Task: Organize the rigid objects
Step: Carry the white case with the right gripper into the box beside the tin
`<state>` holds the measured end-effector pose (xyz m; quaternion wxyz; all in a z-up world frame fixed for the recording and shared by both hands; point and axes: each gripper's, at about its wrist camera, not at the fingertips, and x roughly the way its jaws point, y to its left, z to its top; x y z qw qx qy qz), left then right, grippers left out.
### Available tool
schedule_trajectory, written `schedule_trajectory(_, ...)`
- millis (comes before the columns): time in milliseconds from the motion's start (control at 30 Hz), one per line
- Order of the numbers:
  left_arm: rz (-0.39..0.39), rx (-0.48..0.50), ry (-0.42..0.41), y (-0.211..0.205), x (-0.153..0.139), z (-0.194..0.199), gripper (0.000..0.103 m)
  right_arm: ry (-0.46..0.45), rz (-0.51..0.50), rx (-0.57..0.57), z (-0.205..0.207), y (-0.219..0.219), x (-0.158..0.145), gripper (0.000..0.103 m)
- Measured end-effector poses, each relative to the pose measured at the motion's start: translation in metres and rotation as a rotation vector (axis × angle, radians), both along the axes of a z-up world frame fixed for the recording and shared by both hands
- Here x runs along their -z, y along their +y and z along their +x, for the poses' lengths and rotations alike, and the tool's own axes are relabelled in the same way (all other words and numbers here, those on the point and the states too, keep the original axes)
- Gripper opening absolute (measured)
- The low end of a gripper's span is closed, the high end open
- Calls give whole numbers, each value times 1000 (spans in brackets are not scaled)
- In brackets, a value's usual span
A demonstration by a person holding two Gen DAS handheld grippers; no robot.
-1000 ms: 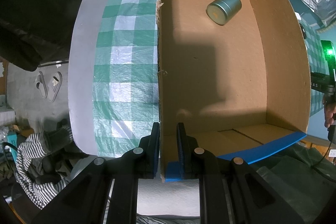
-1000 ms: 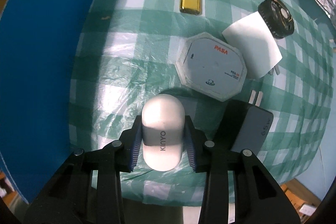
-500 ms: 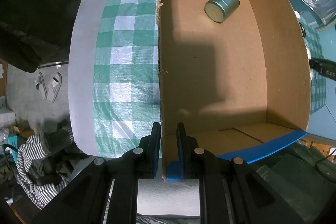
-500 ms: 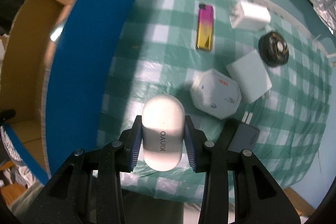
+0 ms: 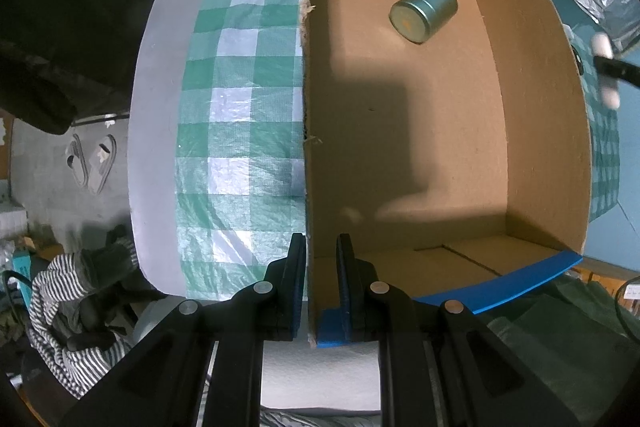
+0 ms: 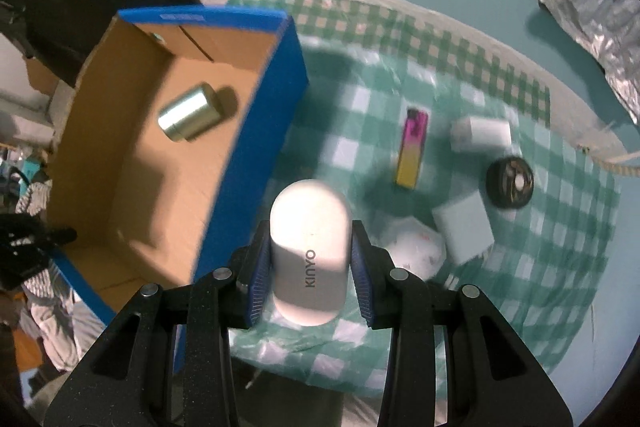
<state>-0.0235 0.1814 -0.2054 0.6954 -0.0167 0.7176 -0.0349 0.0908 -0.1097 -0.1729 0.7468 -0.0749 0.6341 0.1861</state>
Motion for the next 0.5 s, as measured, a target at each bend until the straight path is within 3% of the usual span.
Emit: schedule_trajectory(500, -1, -16, 10, 1, 4, 2, 15, -71, 12, -147, 42, 65, -24, 37)
